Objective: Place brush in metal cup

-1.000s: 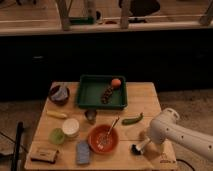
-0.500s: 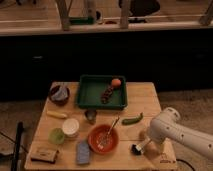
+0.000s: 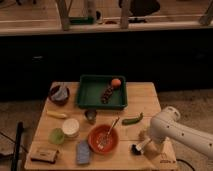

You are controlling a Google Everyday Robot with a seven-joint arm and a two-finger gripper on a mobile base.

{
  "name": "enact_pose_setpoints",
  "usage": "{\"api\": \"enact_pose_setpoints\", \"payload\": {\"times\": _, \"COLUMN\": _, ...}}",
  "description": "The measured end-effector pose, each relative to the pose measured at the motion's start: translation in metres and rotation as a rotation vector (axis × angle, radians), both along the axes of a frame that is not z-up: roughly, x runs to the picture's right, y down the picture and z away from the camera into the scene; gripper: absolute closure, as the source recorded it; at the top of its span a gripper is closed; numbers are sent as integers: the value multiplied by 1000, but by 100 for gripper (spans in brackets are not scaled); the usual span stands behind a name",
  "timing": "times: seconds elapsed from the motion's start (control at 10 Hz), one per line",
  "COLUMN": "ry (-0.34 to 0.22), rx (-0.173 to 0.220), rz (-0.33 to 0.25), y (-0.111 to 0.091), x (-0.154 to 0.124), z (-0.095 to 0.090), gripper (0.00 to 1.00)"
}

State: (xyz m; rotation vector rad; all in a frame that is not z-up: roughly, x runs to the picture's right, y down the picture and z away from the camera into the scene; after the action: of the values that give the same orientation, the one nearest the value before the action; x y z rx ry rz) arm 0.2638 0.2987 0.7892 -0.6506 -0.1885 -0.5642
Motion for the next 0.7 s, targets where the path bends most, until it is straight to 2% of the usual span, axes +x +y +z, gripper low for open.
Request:
{"api": "enact_pose_setpoints", "payload": {"times": 0.3, "ry": 1, "rx": -2, "rz": 3, "y": 1, "x": -2, "z": -1, "gripper": 24}}
{"api": "enact_pose_setpoints", "payload": {"times": 0.6, "ry": 3, "rx": 4, "rz": -1, "y": 1, "x": -2, "z": -2, "gripper": 51}}
{"api": "enact_pose_setpoints", "payload": {"times": 0.7, "ry": 3, "rx": 7, "rz": 1, "y": 1, "x": -2, "z": -2, "gripper": 63}}
